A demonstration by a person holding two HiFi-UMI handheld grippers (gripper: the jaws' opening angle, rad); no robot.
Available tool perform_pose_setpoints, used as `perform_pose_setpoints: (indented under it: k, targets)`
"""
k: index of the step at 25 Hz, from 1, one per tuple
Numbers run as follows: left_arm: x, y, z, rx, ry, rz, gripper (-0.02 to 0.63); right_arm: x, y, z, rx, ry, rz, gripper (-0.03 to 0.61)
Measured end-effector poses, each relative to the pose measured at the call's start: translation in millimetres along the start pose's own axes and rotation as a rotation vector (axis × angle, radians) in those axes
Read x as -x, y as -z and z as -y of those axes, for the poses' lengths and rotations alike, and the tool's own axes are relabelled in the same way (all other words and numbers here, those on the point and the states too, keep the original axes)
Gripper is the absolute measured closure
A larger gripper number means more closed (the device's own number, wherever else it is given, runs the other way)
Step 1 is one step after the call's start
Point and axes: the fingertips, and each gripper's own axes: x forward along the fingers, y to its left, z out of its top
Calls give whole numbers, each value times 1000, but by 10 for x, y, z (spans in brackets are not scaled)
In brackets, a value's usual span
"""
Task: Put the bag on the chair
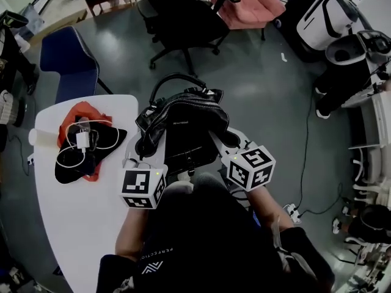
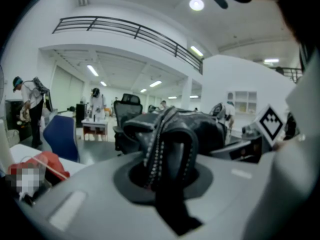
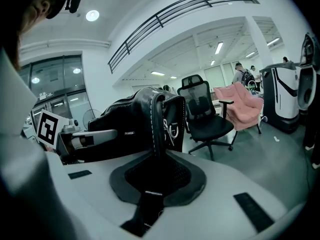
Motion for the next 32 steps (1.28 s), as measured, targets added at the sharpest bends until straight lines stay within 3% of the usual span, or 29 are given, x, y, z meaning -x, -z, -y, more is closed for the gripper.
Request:
perform_pose_setpoints:
  k: [13, 32]
  targets:
    - [-791, -296, -451, 11, -13, 7, 545, -687, -527, 459, 18, -9, 1, 545]
    - [-2550, -724, -1046, 38, -96, -38, 545, -1959, -1368, 1706, 28, -91, -74, 546]
